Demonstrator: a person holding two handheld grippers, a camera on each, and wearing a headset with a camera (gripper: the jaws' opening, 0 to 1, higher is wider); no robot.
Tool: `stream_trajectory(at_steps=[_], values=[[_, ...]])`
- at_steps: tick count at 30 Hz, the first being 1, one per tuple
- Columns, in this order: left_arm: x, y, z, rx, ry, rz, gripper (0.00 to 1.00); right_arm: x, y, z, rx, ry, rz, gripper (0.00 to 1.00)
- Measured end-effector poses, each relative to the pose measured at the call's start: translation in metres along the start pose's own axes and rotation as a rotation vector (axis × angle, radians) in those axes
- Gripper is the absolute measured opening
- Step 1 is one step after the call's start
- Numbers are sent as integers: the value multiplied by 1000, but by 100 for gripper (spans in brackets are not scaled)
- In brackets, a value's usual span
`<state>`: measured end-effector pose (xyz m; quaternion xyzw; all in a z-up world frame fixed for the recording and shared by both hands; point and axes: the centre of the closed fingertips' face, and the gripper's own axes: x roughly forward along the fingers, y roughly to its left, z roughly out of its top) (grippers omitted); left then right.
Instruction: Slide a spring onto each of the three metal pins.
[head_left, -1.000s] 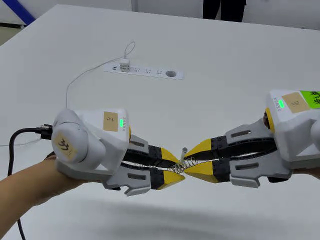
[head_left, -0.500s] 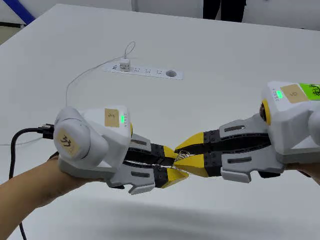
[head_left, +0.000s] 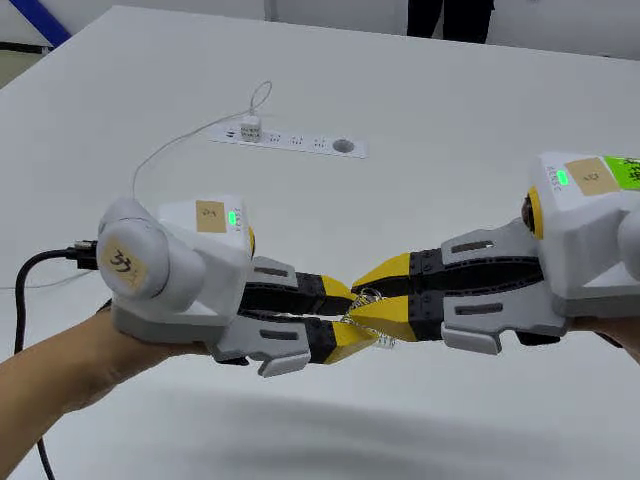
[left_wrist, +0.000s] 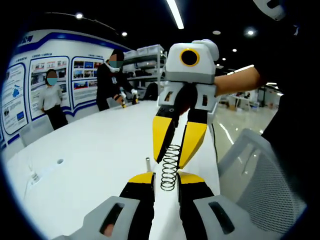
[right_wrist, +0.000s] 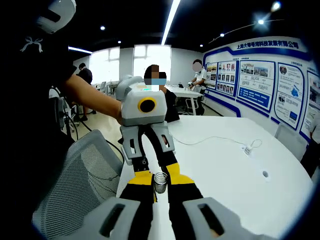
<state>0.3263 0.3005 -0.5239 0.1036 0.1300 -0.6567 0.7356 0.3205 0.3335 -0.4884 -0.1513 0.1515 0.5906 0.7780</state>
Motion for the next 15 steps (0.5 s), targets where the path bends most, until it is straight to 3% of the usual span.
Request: stream_trajectory(at_steps=[10, 15], values=[[-6, 9, -7, -39, 22, 55, 37, -8, -16, -3, 5, 3, -61, 10], [-9, 13, -10, -42, 27, 80, 47, -12, -29, -20, 18, 37, -111, 10]])
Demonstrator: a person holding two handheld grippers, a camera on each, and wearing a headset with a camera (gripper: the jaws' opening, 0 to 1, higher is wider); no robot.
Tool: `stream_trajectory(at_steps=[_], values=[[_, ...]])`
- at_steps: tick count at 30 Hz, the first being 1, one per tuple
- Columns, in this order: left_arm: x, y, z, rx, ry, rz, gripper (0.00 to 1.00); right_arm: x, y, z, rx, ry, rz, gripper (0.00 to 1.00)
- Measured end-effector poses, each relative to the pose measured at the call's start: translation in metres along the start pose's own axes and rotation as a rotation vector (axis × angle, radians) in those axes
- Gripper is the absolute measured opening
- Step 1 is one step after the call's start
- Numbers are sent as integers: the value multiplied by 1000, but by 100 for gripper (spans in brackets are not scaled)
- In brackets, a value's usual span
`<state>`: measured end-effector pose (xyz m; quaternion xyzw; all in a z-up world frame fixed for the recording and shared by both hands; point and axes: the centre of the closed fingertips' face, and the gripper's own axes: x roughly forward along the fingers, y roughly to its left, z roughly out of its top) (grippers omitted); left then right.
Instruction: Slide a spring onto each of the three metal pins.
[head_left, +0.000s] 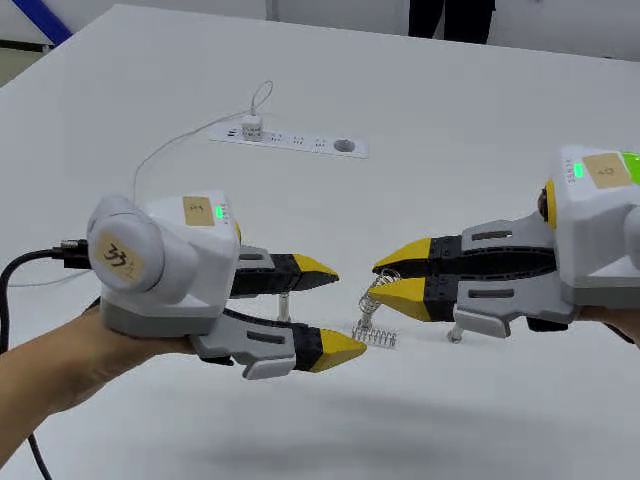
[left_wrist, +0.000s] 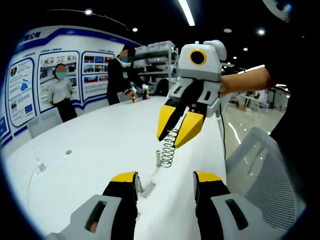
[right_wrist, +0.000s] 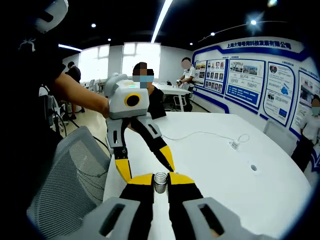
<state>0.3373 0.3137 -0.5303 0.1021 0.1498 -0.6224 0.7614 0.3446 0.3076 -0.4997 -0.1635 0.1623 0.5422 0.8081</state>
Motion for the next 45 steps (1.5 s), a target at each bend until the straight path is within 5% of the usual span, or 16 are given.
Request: stream_trajectory(at_steps=[11, 45], values=[[-13, 13, -3, -19, -9, 59, 63, -12, -23, -27, 37, 43, -103, 10], [-34, 41, -22, -39, 34, 193, 90, -58, -77, -89, 103, 201, -297, 10]])
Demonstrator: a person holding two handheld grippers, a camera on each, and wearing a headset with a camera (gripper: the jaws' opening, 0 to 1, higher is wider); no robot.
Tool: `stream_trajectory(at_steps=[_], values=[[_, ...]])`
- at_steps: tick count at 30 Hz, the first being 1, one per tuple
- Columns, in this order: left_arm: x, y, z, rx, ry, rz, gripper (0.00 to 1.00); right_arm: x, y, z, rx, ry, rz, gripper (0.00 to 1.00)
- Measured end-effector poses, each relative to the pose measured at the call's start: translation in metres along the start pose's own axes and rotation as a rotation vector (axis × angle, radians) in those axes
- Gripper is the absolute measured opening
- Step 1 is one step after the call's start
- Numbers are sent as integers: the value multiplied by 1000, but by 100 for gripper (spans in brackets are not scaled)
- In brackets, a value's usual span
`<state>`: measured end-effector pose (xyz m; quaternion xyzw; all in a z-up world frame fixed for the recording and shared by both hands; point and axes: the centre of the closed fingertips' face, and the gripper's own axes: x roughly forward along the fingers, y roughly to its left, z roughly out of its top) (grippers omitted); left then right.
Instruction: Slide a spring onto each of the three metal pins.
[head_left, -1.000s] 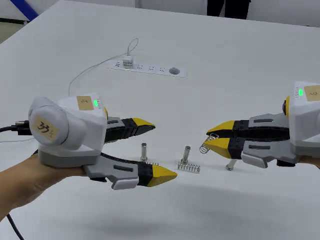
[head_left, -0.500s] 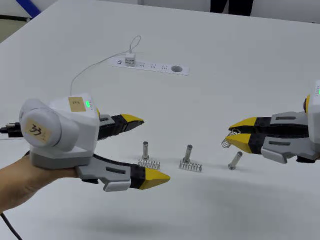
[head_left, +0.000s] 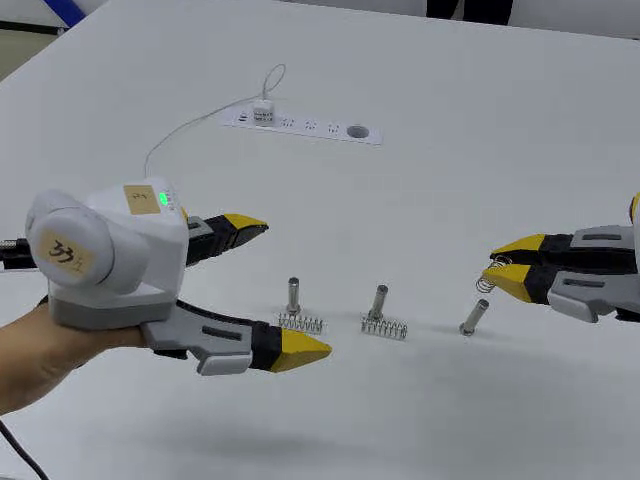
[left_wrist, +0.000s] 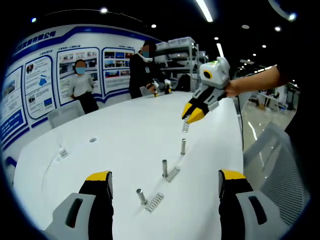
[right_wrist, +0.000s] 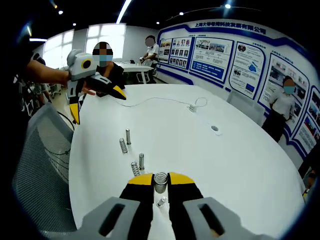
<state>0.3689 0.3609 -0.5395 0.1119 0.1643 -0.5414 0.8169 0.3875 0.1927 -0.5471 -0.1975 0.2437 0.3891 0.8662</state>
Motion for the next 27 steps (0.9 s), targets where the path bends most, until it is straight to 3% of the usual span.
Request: stream_trajectory(at_steps=[10, 27], values=[[-4, 10, -2, -11, 0, 51, 100, 4, -10, -21, 32, 48, -31, 10], [-10, 16, -9, -19, 27, 81, 100, 16, -10, -29, 83, 51, -21, 10]])
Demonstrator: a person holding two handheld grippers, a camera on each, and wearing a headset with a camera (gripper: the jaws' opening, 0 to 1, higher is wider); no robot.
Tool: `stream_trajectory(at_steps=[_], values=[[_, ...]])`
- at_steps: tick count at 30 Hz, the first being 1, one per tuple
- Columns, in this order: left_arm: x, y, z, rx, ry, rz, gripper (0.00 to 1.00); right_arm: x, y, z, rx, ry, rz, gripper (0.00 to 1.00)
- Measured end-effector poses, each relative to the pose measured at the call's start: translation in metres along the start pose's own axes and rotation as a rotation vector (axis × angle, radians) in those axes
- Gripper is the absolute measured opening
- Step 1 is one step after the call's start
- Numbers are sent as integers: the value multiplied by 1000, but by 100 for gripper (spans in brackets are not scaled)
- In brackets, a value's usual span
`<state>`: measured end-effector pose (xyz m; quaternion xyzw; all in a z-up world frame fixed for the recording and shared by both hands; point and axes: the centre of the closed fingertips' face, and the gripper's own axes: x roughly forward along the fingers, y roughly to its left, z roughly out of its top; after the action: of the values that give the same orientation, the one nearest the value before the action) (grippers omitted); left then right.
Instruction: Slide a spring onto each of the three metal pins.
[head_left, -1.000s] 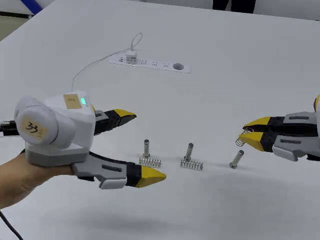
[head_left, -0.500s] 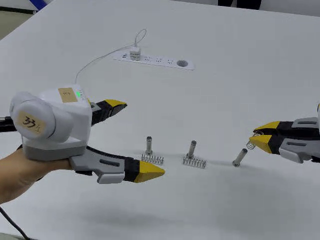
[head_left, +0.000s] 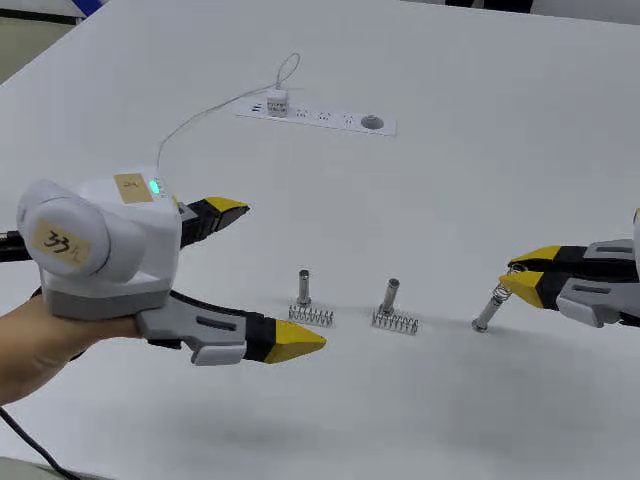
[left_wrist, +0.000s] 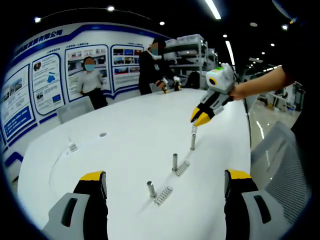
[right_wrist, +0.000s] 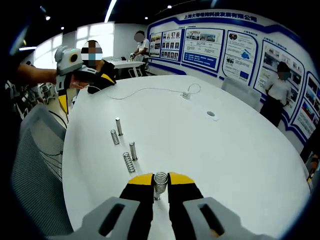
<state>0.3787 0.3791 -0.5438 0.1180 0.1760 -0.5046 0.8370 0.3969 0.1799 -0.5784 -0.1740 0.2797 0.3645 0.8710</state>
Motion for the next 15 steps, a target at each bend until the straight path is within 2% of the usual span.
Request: stream_trajectory(at_steps=[15], values=[[-1, 2, -3, -7, 8, 12, 100, 7, 1, -15, 20, 31, 1, 11]])
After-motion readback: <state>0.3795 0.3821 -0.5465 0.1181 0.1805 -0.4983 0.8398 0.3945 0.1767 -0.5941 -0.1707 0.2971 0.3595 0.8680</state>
